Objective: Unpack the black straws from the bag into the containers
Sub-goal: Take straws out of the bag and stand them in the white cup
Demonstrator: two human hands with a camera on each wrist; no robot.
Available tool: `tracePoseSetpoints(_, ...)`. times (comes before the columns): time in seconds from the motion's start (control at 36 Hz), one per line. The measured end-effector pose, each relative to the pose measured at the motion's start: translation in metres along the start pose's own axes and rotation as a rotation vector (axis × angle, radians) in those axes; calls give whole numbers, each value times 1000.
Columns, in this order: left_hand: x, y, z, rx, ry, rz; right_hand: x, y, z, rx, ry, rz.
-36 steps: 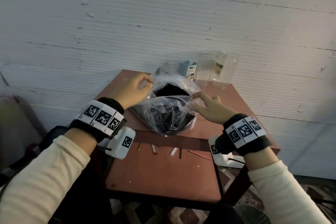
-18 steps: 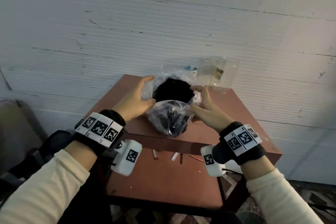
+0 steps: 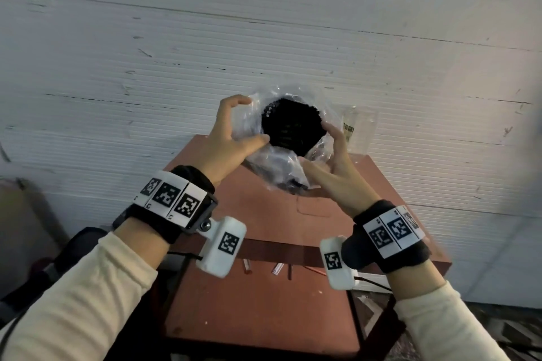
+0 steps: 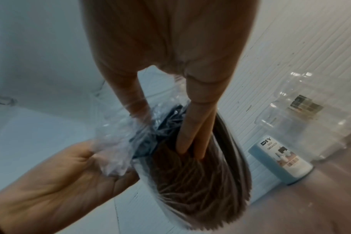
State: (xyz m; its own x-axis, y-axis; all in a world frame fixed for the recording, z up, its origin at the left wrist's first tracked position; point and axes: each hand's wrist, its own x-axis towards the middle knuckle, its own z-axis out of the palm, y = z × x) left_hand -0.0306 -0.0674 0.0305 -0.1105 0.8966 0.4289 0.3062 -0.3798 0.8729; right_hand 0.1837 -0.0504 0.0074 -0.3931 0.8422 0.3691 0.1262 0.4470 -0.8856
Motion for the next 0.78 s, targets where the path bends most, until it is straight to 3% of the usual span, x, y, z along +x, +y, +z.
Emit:
tracePoseSetpoints(0.11,1,-7,3,-59,-29,-84,-1,4,-2,-16,61,-53)
tracePoseSetpoints(0.36,-8,-3,7,175,-64,-111,-3,-7,8,-14,83,-166)
tracePoseSetpoints(0.78,-3,7,17,-74,5,-276,23,-16,6,-11,161,-74)
